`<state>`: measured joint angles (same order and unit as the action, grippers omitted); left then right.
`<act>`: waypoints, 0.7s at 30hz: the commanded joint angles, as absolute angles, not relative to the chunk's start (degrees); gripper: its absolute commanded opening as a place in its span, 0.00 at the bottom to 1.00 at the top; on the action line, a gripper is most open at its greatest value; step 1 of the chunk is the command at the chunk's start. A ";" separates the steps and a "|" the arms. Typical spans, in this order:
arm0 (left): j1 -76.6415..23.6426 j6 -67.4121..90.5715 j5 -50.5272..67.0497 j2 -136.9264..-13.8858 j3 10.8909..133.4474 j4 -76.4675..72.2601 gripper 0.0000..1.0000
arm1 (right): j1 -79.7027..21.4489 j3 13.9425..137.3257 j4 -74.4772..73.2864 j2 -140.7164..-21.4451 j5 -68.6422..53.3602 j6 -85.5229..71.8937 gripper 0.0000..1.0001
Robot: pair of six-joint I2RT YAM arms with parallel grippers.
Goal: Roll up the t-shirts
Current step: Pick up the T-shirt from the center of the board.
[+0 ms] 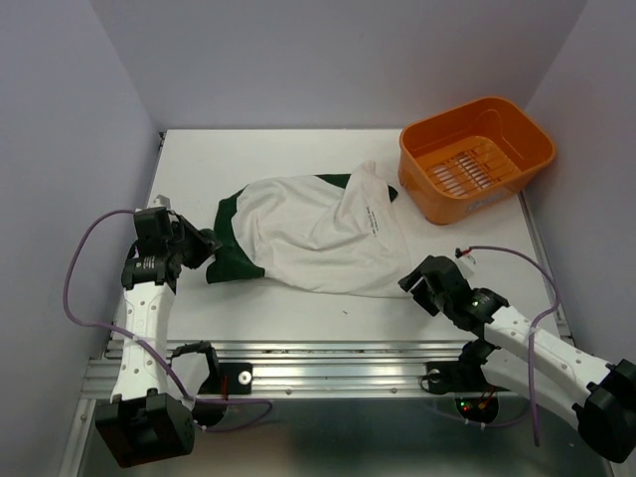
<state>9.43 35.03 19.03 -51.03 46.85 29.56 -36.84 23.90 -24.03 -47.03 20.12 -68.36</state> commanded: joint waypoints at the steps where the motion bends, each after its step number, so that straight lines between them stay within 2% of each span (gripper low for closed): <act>1: 9.23 33.93 19.87 -50.01 46.14 27.86 0.00 | -37.00 22.77 -25.75 -45.35 18.37 -74.53 0.67; 7: 9.23 33.05 19.60 -50.80 46.49 28.04 0.00 | -37.00 21.27 -25.06 -46.93 14.60 -78.83 0.67; 11: 9.23 33.49 19.86 -50.54 46.23 27.68 0.00 | -37.00 18.02 -18.73 -48.16 12.22 -82.43 0.65; 21: 9.23 33.57 19.78 -50.89 47.11 27.42 0.00 | -37.00 16.70 -6.69 -58.70 15.64 -85.78 0.59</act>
